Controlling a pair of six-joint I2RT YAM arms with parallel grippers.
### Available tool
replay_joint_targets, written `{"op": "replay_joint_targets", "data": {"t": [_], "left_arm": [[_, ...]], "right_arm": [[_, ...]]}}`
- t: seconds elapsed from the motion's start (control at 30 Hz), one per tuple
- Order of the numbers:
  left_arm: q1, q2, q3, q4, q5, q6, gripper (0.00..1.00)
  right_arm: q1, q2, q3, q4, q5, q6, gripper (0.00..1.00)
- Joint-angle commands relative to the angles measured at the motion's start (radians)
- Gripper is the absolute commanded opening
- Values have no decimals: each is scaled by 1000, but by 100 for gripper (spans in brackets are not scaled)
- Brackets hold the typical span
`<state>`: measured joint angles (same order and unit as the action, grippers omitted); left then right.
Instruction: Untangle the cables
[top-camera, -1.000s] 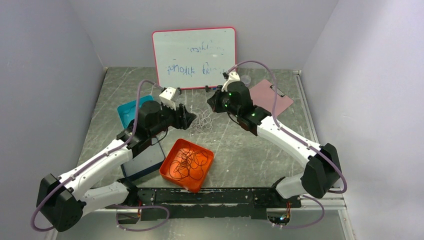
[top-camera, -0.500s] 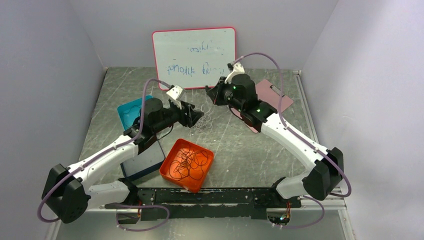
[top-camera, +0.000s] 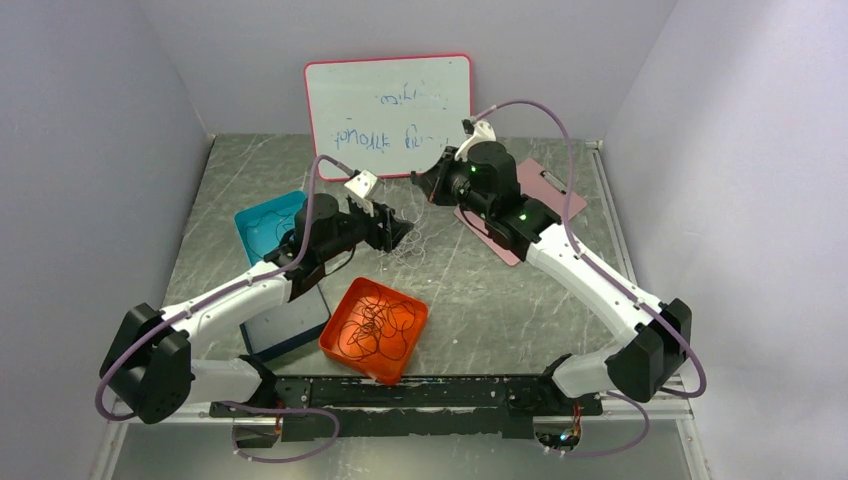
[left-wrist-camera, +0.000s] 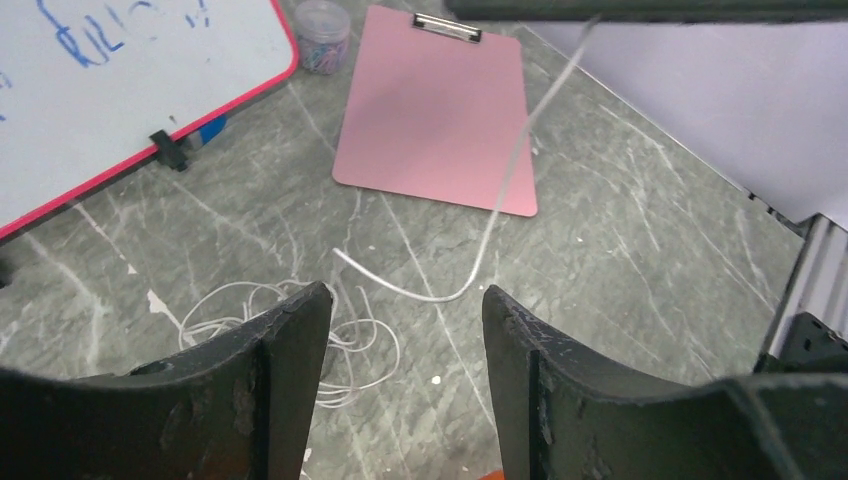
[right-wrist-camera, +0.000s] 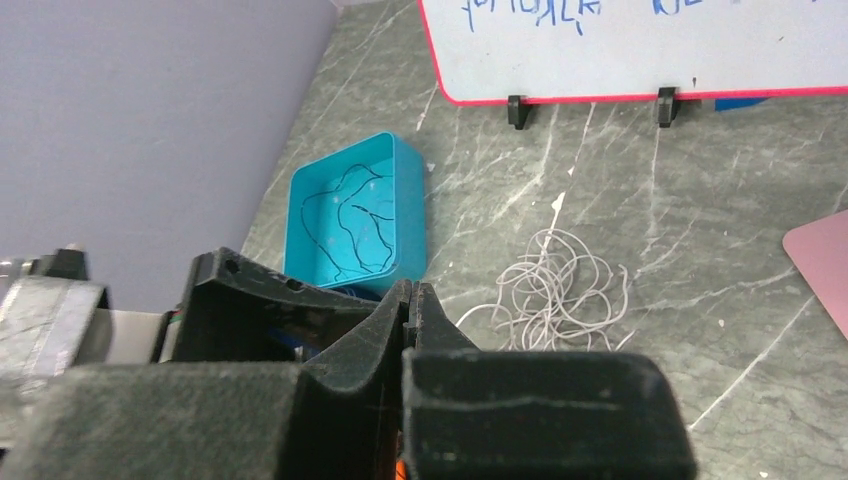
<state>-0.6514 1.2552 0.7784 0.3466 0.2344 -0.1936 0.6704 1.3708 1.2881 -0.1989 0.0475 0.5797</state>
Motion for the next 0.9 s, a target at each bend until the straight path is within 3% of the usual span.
{"op": "replay_joint_targets", "data": {"t": [0.0,0.53,0.87], "left_arm": [[1,9,-28,61,-79,-5,62],[1,102,-99,188,-38,-34,62],[1,162,-16,199,-25,-15,61]], "right_arm": [[-7,-50,49,-8,1,17,0],[-8,-137,50,44,-28,38,0],[-7,-152,47,49,-45,43,0]]}}
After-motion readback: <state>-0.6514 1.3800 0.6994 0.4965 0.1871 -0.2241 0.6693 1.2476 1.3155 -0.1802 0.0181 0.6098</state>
